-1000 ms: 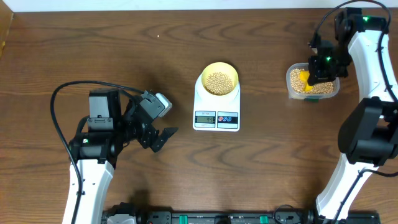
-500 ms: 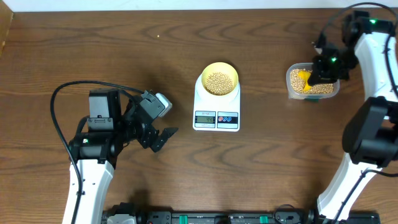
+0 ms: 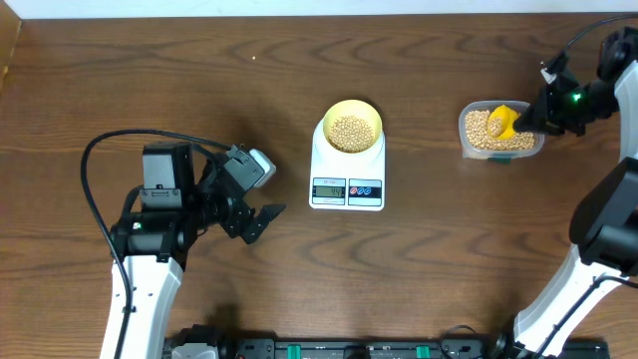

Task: Scoop item into bowl and weigh 50g on scale
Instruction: 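Lower the scoop into the soybeans with the right gripper and scoop, then lift the filled scoop out of the tub with the right gripper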

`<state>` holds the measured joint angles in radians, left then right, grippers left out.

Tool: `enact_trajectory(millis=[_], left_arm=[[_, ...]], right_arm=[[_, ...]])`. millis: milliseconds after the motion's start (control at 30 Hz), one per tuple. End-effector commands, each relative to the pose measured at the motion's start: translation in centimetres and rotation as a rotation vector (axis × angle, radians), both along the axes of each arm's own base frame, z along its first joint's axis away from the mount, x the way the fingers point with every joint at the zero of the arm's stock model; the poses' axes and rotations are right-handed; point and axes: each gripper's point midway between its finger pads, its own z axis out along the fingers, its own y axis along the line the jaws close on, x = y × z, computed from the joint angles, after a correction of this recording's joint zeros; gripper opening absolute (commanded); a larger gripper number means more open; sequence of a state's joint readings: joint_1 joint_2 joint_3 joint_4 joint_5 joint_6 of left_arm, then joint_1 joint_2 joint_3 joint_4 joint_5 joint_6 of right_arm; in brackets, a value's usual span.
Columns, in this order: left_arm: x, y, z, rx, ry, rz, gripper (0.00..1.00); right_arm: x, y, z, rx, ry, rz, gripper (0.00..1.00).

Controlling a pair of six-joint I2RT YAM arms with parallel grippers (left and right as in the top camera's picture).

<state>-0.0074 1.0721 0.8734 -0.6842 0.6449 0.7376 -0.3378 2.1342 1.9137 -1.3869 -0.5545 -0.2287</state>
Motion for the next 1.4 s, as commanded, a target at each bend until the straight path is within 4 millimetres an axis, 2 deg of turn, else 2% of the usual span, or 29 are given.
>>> enact_trajectory(millis=[0,200,600,833,1100,1367], left_arm=[[0.0,0.2,-0.3,0.006,0.008,0.002,0.98],[0.0,0.2,-0.3,0.006,0.008,0.002,0.97],[0.0,0.2,-0.3,0.006,0.008,0.002,0.98],[0.0,0.2,-0.3,0.006,0.008,0.002,0.98],[0.0,0.2,-0.3,0.006,0.008,0.002,0.98],[0.0,0.2,-0.3,0.006,0.008,0.002,0.98]], right_arm=[[0.3,0.7,2.5,0.083,-0.082,0.003,0.01],[0.3,0.9,2.8,0.115,-0.098,0.008,0.01],[2.1,4.7,6.2,0.342,-0.247,0.061,0.01],[2.9,8.5,6.9,0.385,-0.281,0.138,0.01],[3.6,14.3,7.1,0.400,-0.280,0.222,0.01],[3.3,18.9,7.2,0.409,-0.269,0.293,0.01]])
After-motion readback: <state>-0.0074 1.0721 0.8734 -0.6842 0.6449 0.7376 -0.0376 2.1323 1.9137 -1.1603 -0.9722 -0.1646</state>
